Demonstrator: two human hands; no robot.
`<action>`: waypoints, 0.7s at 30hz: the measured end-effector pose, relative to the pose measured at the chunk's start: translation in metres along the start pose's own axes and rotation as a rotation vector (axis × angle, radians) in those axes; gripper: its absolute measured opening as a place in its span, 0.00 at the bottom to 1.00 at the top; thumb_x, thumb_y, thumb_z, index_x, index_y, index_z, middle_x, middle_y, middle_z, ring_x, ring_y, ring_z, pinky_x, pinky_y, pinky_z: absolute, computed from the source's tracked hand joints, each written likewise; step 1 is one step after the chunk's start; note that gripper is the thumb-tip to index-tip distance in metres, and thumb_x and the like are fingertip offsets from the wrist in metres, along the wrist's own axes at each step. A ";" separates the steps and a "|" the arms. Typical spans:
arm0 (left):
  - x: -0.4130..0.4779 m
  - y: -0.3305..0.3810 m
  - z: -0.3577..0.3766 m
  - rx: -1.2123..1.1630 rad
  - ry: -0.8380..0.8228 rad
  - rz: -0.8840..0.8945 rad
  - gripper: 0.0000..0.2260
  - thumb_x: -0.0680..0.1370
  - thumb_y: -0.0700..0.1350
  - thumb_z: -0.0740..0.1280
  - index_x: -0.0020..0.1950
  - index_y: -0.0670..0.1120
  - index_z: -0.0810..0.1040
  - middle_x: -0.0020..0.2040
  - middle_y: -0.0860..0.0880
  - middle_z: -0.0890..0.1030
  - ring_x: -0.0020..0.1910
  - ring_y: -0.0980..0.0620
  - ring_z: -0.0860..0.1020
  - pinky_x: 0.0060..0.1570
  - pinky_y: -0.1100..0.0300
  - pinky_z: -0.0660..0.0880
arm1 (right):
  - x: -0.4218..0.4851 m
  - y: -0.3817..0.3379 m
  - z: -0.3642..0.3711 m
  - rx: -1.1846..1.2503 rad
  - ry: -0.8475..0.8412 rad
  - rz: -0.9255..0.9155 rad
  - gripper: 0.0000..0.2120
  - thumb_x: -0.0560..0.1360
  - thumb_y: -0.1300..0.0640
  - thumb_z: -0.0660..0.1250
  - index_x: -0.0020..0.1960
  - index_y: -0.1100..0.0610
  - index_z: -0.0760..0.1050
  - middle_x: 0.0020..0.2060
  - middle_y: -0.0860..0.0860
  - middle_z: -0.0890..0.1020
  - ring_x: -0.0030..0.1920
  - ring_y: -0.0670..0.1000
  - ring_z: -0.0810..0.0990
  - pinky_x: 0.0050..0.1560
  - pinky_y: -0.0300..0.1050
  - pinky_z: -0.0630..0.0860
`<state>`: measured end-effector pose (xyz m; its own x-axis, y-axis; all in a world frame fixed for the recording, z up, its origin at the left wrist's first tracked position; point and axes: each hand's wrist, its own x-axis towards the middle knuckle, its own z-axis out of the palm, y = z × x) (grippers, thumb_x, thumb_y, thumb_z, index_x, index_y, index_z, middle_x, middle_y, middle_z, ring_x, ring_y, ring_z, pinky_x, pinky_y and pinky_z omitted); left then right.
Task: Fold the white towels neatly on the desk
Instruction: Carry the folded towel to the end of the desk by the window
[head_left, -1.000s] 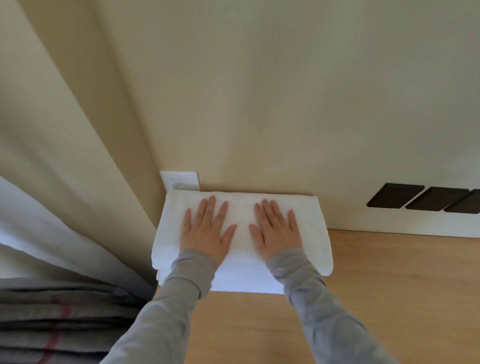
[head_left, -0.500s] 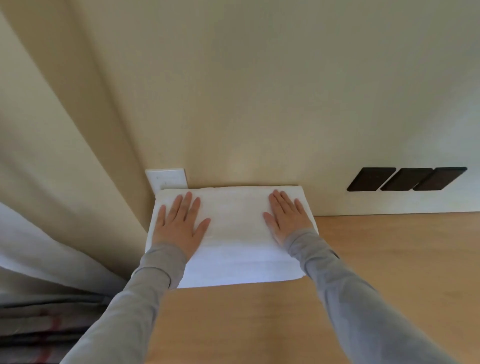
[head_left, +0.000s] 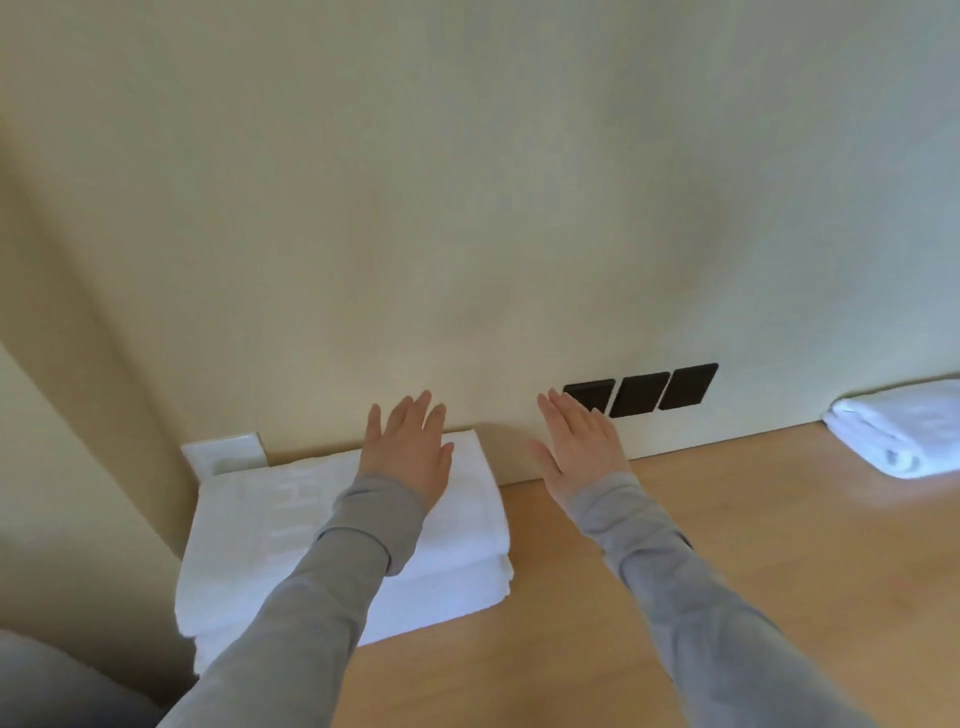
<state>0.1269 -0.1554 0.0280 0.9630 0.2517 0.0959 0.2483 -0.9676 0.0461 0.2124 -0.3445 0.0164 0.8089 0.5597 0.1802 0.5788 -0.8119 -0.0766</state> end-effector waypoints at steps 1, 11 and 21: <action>0.005 0.019 -0.006 0.000 0.017 0.021 0.24 0.82 0.52 0.48 0.77 0.49 0.50 0.78 0.51 0.50 0.76 0.51 0.49 0.74 0.46 0.44 | -0.008 0.019 -0.012 -0.013 0.023 0.036 0.27 0.81 0.46 0.48 0.76 0.54 0.48 0.76 0.49 0.53 0.76 0.47 0.51 0.75 0.48 0.47; 0.003 0.298 -0.055 -0.059 0.154 0.332 0.23 0.81 0.53 0.50 0.76 0.49 0.54 0.75 0.51 0.59 0.74 0.51 0.56 0.74 0.49 0.48 | -0.144 0.243 -0.125 -0.072 0.160 0.342 0.26 0.81 0.45 0.48 0.76 0.53 0.50 0.76 0.48 0.53 0.76 0.47 0.50 0.75 0.48 0.46; -0.038 0.582 -0.075 -0.162 0.185 0.722 0.22 0.81 0.51 0.52 0.75 0.48 0.57 0.74 0.51 0.62 0.72 0.51 0.60 0.68 0.55 0.58 | -0.327 0.438 -0.206 -0.134 0.210 0.673 0.26 0.80 0.46 0.50 0.76 0.52 0.52 0.75 0.48 0.56 0.72 0.49 0.61 0.65 0.42 0.61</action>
<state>0.2273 -0.7268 0.1262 0.8439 -0.4292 0.3219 -0.4685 -0.8819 0.0523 0.1806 -0.9175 0.1258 0.9412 -0.1028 0.3220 -0.0677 -0.9907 -0.1184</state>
